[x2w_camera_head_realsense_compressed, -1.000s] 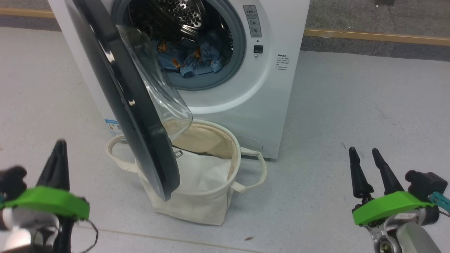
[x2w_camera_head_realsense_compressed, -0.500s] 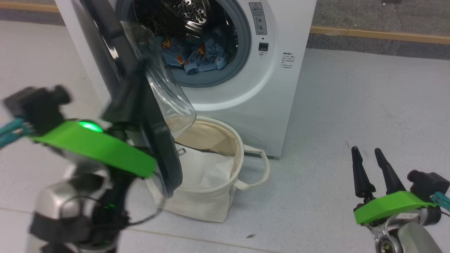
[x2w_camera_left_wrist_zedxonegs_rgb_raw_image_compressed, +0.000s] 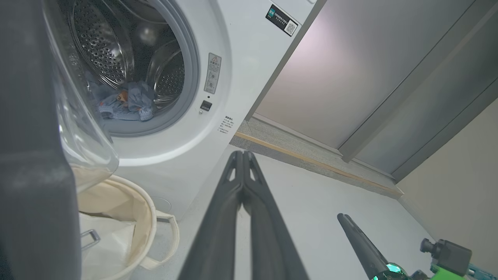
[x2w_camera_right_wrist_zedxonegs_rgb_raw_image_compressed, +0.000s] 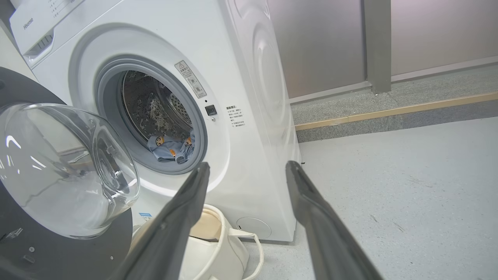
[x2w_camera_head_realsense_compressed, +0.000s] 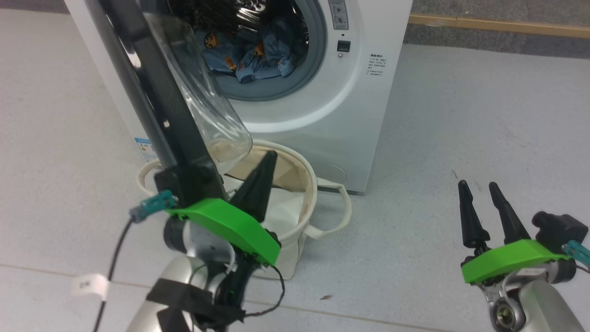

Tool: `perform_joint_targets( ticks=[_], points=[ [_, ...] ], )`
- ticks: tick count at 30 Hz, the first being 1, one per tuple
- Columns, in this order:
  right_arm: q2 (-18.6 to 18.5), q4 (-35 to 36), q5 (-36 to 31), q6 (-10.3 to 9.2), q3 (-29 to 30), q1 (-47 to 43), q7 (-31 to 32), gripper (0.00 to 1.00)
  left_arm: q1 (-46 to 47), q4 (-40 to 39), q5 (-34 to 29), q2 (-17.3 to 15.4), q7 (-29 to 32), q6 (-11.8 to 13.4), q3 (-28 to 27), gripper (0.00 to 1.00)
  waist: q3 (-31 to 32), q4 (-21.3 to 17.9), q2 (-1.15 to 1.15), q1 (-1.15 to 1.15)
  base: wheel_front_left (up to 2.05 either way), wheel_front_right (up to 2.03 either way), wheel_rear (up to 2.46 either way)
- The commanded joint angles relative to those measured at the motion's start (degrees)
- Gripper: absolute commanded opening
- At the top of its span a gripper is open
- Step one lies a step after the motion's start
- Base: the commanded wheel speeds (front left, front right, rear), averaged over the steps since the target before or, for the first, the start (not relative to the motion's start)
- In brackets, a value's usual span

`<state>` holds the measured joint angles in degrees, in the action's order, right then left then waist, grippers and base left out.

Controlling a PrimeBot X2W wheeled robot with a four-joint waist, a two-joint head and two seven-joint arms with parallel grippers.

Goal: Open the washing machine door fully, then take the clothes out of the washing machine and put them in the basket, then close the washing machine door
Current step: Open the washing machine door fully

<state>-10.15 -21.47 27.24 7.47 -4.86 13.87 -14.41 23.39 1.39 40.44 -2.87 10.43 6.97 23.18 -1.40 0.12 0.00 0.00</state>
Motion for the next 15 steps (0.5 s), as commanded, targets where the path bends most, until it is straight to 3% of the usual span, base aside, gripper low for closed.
perform_joint_targets(
  ticks=[1,8,15],
  points=[
    [-0.6,1.7,-0.7,0.02,-1.4,2.8,-0.6,1.00,2.4,0.2,1.0,0.0,-2.1,-0.1,-0.6,0.00,-0.3,-0.1,0.00,0.00,0.00,0.00,0.00],
    [-0.2,1.9,-0.8,0.02,-2.2,3.9,-0.6,1.00,4.8,8.8,1.0,0.0,-10.8,3.6,0.0,0.00,-1.0,-0.4,0.00,0.00,0.00,0.00,0.00],
    [-0.3,2.3,-0.7,0.02,-1.7,3.4,-0.6,1.00,5.5,13.8,1.4,0.0,-15.3,6.9,-1.4,0.00,-0.2,1.1,0.00,0.00,0.00,0.00,0.00]
  ],
)
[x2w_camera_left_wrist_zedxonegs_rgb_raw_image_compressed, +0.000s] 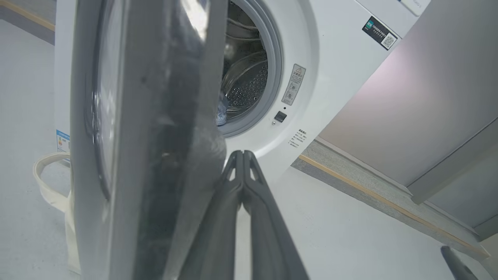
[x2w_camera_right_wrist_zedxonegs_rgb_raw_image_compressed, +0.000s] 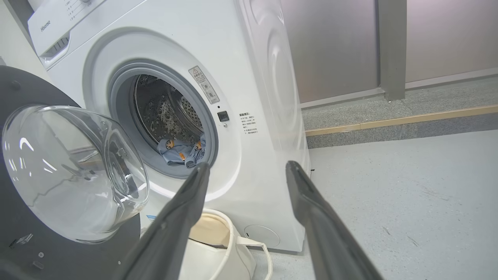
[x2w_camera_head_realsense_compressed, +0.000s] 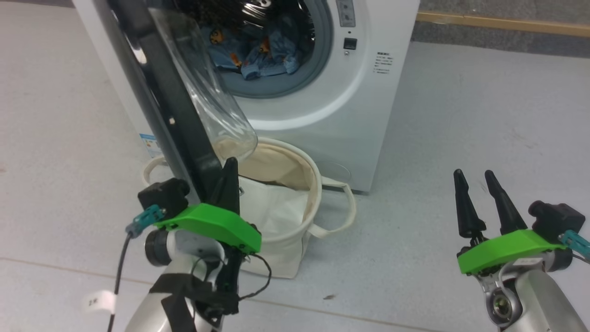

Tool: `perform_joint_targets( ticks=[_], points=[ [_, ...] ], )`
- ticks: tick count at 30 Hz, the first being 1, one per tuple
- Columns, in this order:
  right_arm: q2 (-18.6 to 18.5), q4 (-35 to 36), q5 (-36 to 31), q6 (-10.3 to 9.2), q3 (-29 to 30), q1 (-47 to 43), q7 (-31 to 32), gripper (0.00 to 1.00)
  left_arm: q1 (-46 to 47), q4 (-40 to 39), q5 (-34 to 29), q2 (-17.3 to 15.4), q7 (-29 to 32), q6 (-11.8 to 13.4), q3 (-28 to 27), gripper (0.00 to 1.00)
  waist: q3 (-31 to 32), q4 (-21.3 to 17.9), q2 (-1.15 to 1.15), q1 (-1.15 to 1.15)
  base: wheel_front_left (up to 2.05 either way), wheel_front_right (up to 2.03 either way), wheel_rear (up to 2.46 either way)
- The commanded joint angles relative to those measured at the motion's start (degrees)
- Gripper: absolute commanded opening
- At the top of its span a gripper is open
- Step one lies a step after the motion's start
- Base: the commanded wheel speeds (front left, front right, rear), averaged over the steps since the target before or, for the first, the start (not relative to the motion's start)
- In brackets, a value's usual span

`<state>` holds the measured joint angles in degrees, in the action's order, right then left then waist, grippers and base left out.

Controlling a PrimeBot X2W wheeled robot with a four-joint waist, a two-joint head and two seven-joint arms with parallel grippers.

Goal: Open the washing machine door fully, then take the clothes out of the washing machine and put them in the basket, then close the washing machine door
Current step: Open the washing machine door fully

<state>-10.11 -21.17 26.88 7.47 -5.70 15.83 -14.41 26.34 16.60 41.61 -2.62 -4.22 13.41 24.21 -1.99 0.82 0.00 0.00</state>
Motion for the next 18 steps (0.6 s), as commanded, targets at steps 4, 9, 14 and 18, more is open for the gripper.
perform_joint_targets(
  ticks=[4,9,14,18],
  points=[
    [0.3,1.9,0.7,0.02,-1.1,0.5,-0.6,1.00,0.9,-0.1,1.9,-0.3,-1.3,2.0,-3.7,0.00,1.9,1.7,0.00,0.00,0.00,0.00,0.00],
    [0.8,2.1,1.1,0.02,-1.4,-0.5,-0.6,1.00,-1.0,-0.6,1.8,-1.6,-1.7,2.9,-4.5,0.00,2.9,3.6,0.00,0.00,0.00,0.00,0.00],
    [1.1,2.2,1.3,0.02,-2.1,-1.4,-0.6,1.00,-3.0,-1.4,1.6,-3.4,-1.9,4.0,-5.5,0.00,3.7,5.6,0.00,0.00,0.00,0.00,0.00],
    [1.2,2.6,1.3,0.02,-2.6,-1.6,-0.6,1.00,-4.2,-1.6,1.0,-6.2,-2.3,5.1,-7.1,0.00,3.8,6.8,0.00,0.00,0.00,0.00,0.00]
  ],
)
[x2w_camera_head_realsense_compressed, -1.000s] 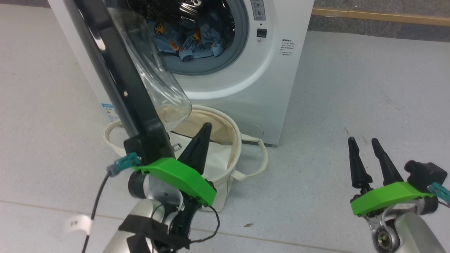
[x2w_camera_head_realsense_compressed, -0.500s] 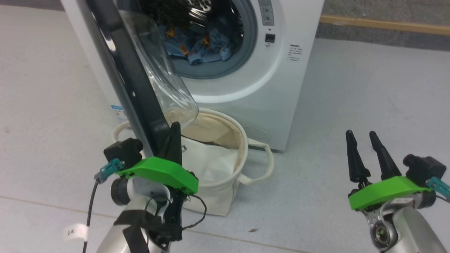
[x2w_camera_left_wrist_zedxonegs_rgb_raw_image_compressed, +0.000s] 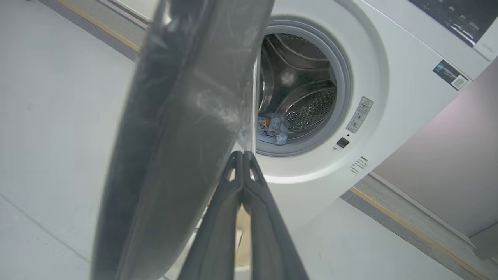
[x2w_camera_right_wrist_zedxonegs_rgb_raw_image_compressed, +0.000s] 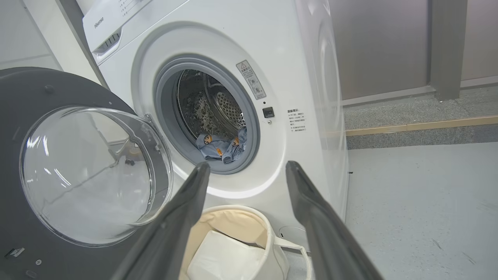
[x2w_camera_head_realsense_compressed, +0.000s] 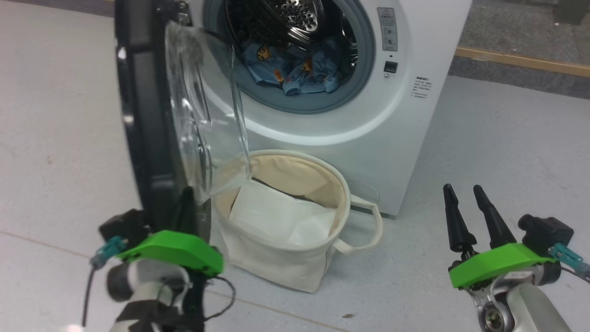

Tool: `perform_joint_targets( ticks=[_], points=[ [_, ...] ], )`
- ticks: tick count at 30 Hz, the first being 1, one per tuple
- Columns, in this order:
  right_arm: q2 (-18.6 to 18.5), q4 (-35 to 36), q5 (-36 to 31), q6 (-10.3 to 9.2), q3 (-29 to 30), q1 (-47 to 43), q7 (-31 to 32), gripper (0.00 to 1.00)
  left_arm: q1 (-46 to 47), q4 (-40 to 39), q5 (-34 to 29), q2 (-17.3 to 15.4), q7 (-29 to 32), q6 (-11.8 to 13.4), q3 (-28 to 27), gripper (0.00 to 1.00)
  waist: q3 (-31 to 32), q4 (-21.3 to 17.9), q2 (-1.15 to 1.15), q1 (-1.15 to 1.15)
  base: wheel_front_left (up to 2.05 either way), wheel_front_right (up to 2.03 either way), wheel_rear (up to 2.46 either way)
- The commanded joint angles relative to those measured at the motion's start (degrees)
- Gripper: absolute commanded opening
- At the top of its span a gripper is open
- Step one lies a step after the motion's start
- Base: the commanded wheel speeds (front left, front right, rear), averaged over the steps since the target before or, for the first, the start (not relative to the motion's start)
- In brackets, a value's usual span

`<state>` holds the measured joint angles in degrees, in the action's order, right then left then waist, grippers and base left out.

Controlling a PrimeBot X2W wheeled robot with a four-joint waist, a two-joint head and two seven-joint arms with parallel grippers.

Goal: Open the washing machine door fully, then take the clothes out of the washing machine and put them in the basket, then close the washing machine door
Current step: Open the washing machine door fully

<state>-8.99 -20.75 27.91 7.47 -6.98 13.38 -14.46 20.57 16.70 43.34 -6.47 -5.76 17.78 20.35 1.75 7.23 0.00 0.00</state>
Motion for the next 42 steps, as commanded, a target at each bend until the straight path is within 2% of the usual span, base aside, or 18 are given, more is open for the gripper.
perform_joint_targets(
  ticks=[1,12,20,28,38,42],
  points=[
    [0.1,2.2,0.3,0.02,-1.4,0.8,-0.5,1.00,1.3,-1.6,-0.7,-3.0,-1.0,0.9,-3.8,0.00,0.1,0.7,0.00,0.00,0.00,0.00,0.00],
    [-0.5,3.9,0.4,0.02,-2.1,-0.3,-0.5,1.00,1.0,0.8,1.5,-11.7,-1.9,-0.5,-11.3,0.00,-1.0,4.2,0.00,0.00,0.00,0.00,0.00],
    [-1.4,5.2,0.0,0.02,-3.0,1.1,-0.5,1.00,5.7,4.9,3.1,-14.6,-3.5,-3.4,-14.4,0.00,-4.9,6.2,0.00,0.00,0.00,0.00,0.00],
    [-2.8,6.8,-0.6,0.02,-3.2,3.1,-0.5,1.00,13.2,11.2,4.0,-13.9,-5.7,-6.2,-15.0,0.00,-10.4,9.6,0.00,0.00,0.00,0.00,0.00],
    [-4.8,8.2,-1.3,0.02,-2.2,3.3,-0.5,1.00,21.8,21.2,3.6,-11.1,-8.3,-8.7,-15.3,0.00,-15.3,15.6,0.00,0.00,0.00,0.00,0.00],
    [-5.8,9.4,-1.7,0.02,-0.5,3.0,-0.2,1.00,26.0,26.4,3.5,-9.1,-8.9,-10.9,-15.5,0.00,-17.1,18.3,0.00,0.00,0.00,0.00,0.00]
  ],
)
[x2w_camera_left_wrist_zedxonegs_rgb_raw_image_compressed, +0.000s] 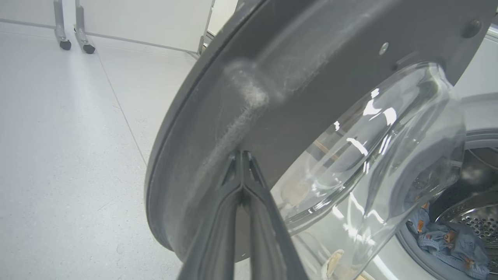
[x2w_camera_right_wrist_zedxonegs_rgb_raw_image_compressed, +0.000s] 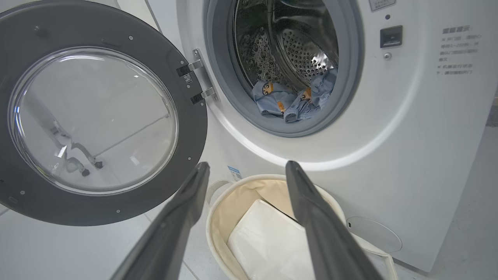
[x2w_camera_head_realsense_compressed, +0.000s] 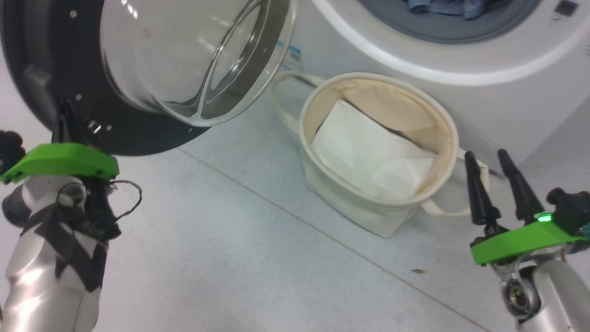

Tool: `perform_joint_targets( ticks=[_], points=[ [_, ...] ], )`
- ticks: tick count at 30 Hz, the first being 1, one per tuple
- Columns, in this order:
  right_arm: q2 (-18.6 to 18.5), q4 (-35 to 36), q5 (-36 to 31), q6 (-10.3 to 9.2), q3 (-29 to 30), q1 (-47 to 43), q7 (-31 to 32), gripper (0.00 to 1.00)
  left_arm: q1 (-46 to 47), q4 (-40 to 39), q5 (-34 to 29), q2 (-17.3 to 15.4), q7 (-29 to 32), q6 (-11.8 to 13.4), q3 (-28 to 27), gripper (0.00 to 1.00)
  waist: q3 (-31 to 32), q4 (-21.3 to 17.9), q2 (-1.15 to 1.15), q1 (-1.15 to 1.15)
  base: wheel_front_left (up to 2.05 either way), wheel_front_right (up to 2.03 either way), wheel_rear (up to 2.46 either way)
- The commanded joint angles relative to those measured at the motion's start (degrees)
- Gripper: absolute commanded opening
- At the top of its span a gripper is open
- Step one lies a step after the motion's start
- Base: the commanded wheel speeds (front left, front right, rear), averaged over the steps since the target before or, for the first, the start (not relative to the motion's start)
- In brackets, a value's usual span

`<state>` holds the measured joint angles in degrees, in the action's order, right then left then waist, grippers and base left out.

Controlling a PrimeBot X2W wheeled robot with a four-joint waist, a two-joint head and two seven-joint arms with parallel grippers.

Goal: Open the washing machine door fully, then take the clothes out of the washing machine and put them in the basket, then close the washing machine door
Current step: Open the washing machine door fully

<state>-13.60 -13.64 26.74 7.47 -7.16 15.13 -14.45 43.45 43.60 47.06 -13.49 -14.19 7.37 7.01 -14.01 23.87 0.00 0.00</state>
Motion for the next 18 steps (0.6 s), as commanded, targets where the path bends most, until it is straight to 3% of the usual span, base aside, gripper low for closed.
perform_joint_targets(
  ticks=[1,10,11,12,13,16,18],
  points=[
    [-1.2,2.5,-0.6,0.02,-0.2,1.1,0.0,1.00,3.8,0.5,-0.4,-1.9,-0.6,-0.8,-2.3,0.00,-1.5,1.9,0.00,0.00,0.00,0.00,0.00],
    [0.0,2.1,-0.1,0.02,-1.5,0.2,0.2,1.00,4.9,8.0,-2.7,-2.1,-0.8,-4.6,-4.8,0.00,1.3,0.2,0.00,0.00,0.00,0.00,0.00],
    [0.2,1.8,0.1,0.02,-1.4,-0.1,0.1,1.00,4.7,8.1,-3.2,-2.0,-0.8,-5.2,-4.9,0.12,2.0,0.0,0.00,0.00,0.00,0.00,0.00],
    [0.3,1.4,0.2,0.02,-1.4,-0.6,0.0,1.00,4.4,8.1,-3.9,-1.9,-0.8,-6.0,-5.0,0.71,2.8,-0.1,0.00,0.00,0.00,0.00,0.00],
    [0.5,0.9,0.5,0.02,-1.3,-1.1,0.0,1.00,4.0,8.1,-4.4,-1.6,-0.8,-6.8,-5.0,1.00,3.7,-0.2,0.00,0.00,0.00,0.00,0.00],
    [1.1,-0.4,0.9,0.02,-1.7,-2.5,-0.2,1.00,2.6,8.3,-6.0,-1.0,-0.8,-9.1,-4.9,1.00,6.6,-0.9,0.00,0.00,0.00,0.00,0.00],
    [1.4,-0.7,1.0,0.02,-1.8,-2.9,-0.3,1.00,2.0,8.3,-6.7,-1.0,-0.8,-9.4,-4.9,1.00,7.7,-1.3,0.00,0.00,0.00,0.00,0.00]
  ],
)
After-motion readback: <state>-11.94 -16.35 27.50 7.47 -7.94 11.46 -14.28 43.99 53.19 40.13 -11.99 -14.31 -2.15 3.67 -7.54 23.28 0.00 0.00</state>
